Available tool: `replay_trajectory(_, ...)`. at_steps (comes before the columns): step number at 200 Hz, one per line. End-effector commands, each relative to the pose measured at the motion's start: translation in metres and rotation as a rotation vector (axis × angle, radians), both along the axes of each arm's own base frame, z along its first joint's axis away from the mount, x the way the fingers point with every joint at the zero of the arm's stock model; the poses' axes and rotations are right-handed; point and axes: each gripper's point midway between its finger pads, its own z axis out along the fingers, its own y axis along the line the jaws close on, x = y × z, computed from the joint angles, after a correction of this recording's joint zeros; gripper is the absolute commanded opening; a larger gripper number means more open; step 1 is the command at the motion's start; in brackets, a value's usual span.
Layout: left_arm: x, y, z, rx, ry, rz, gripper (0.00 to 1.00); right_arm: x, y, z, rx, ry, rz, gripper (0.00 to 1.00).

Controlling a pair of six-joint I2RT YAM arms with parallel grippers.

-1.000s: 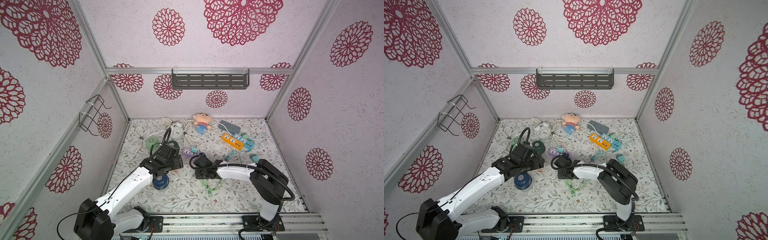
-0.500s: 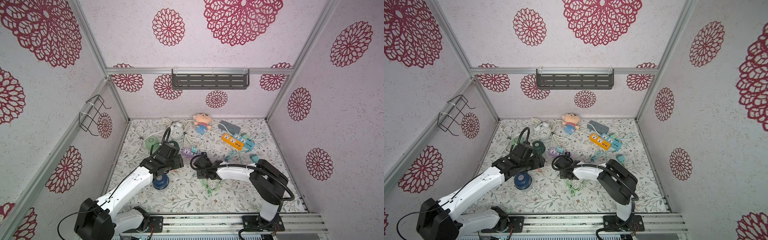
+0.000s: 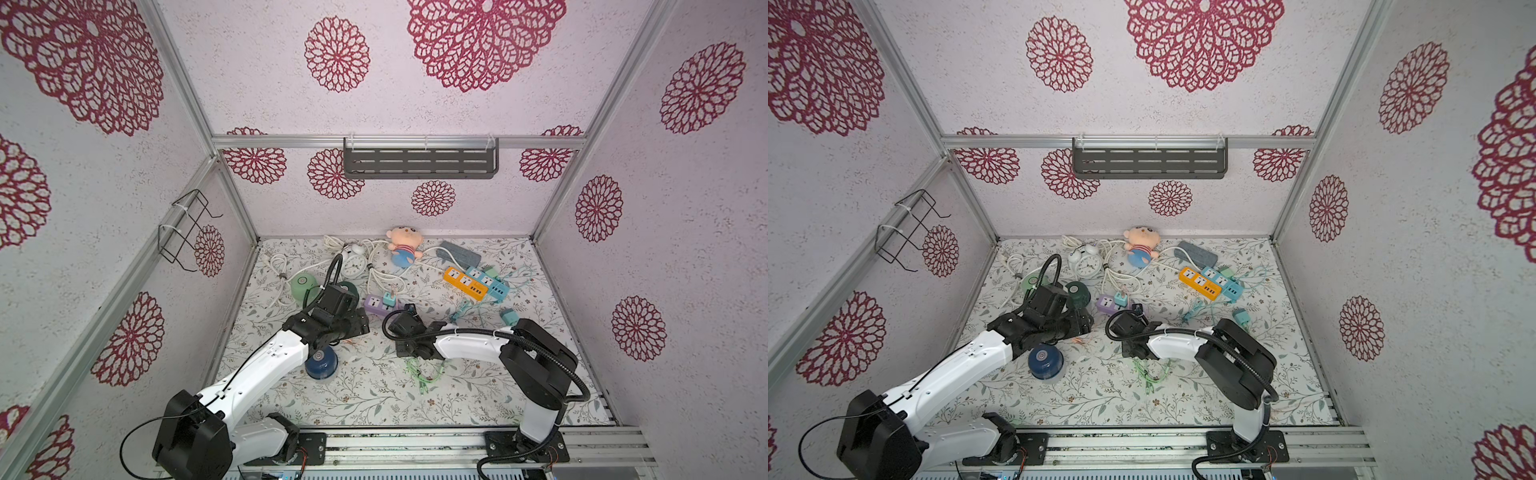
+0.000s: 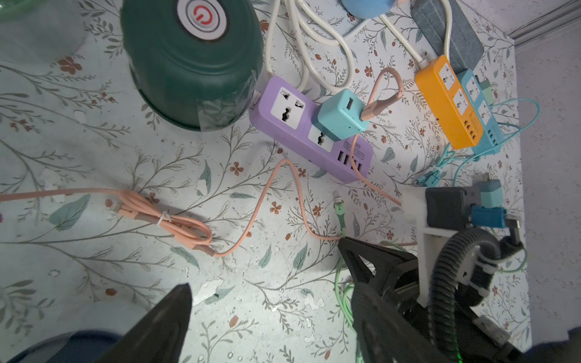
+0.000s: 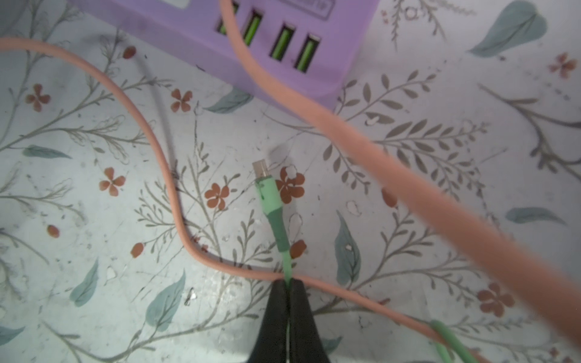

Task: Charge the cordless meat grinders
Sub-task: Pick up the charging cable from the center of the board.

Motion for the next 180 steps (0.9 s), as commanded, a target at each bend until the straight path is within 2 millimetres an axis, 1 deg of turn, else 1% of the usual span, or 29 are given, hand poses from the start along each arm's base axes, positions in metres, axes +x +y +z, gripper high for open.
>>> replay_trajectory(1, 0.010, -0.015, 0.009, -0.130, -0.014, -0.030, 0.85, -0.007, 0.005, 0.031, 0.075, -0.017, 0.046, 0.01)
replay_trajectory(30, 0.013, -0.034, 0.021, -0.252, -0.023, -0.087, 0.85, -0.011, 0.024, 0.074, 0.192, -0.064, 0.165, 0.00)
replay_trajectory(57, 0.014, -0.054, 0.035, -0.341, -0.027, -0.164, 0.85, -0.017, 0.033, 0.105, 0.292, -0.080, 0.263, 0.00)
replay_trajectory(83, 0.015, -0.070, 0.046, -0.424, -0.042, -0.216, 0.85, -0.021, 0.035, 0.134, 0.397, -0.090, 0.337, 0.00)
replay_trajectory(108, 0.018, -0.080, 0.059, -0.487, -0.065, -0.255, 0.84, -0.021, 0.032, 0.158, 0.490, -0.100, 0.370, 0.00)
replay_trajectory(129, 0.021, -0.084, 0.062, -0.499, -0.074, -0.265, 0.82, -0.022, 0.030, 0.172, 0.536, -0.108, 0.394, 0.00)
replay_trajectory(147, 0.022, -0.091, 0.068, -0.537, -0.085, -0.290, 0.78, -0.024, 0.031, 0.181, 0.577, -0.108, 0.412, 0.00)
replay_trajectory(163, 0.023, -0.095, 0.071, -0.564, -0.093, -0.305, 0.72, -0.026, 0.032, 0.183, 0.592, -0.104, 0.427, 0.00)
replay_trajectory(180, 0.024, -0.096, 0.073, -0.573, -0.100, -0.304, 0.69, -0.027, 0.033, 0.186, 0.605, -0.101, 0.440, 0.00)
